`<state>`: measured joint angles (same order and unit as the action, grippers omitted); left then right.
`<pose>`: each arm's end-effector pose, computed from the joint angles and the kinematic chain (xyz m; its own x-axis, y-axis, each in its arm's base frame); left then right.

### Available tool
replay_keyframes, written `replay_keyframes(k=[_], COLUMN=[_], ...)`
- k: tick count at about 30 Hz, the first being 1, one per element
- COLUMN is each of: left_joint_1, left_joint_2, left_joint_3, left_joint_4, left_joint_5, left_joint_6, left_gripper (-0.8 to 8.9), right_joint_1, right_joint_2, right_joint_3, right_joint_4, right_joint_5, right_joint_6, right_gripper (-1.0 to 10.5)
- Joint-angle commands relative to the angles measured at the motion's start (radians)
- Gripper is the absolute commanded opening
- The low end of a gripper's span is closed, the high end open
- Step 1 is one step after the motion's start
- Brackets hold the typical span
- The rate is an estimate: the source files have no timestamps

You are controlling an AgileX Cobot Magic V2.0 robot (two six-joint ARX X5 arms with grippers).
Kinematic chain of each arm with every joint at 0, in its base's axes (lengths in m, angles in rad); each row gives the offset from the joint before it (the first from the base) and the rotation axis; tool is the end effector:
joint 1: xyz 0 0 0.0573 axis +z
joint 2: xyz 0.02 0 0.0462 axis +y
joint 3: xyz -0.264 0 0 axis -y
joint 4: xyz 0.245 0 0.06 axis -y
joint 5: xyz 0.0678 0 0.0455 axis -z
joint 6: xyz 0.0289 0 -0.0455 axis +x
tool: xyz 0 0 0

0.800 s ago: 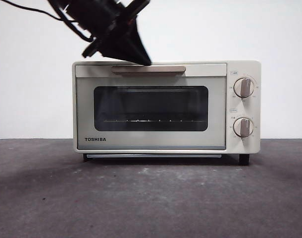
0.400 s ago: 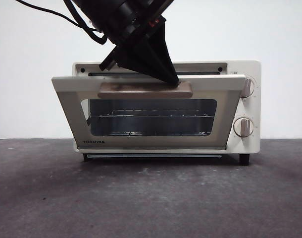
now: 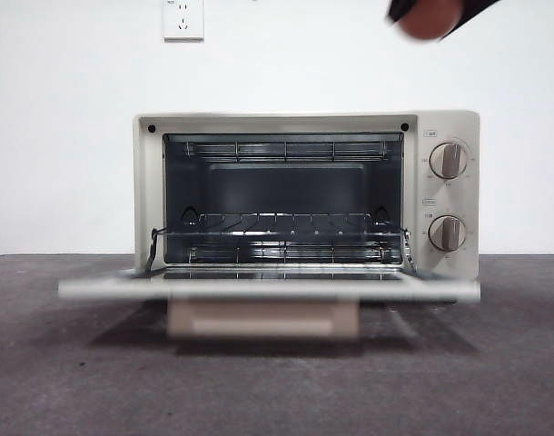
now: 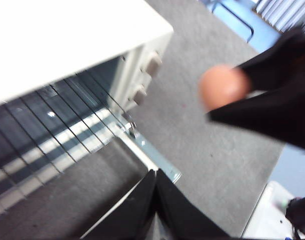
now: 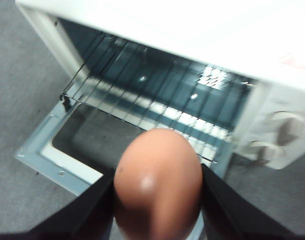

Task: Eggoven

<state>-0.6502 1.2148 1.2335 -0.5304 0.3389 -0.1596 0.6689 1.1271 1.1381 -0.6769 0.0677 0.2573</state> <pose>0.1969 -0.1618 0.3690 0.4533 -0.7624 -0.4618 0.7295 0.6150 -0.2993 0.1793 0.1392 0.3449 0.6574 0.4335 -0.6164 -0.4347 0.8863 0.1597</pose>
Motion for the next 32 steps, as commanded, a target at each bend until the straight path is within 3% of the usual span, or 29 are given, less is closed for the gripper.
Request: replay_keyframes(k=[1,9,22,25,32], left_joint_1=[0.025,0.175,0.431,0.465,0.47], left_joint_2=[-0.061,-0.276,-0.472,-0.472,-0.472], left_joint_3=[-0.022,-0.251,-0.458,-0.472,-0.472], left_joint_4=[-0.002,0.002,-0.004,-0.019,-0.024], left_joint_5=[0.001,0.01,0.198,0.247,0.247], left_joint_6=[0.002,-0.011,-0.012,-0.004,0.009], left_gripper=[0.06,0.06,0.06,0.06,0.06], right_joint_1=[-0.005,-0.008,-0.047,-0.063,-0.087], right_joint_2=[0.061,0.222,0.438,0.479,0.586], right_joint_3=[0.006,-0.006,-0.006,-0.006,-0.006], right_joint_4=[0.043,0.196,0.407,0.445,0.518], right_joint_5=[-0.039,-0.087,-0.097,-0.096,-0.092], right_joint_6=[-0.015,-0.015,-0.011,-0.007,-0.003], right_gripper=[0.0,0.0,0.0,0.0,0.0])
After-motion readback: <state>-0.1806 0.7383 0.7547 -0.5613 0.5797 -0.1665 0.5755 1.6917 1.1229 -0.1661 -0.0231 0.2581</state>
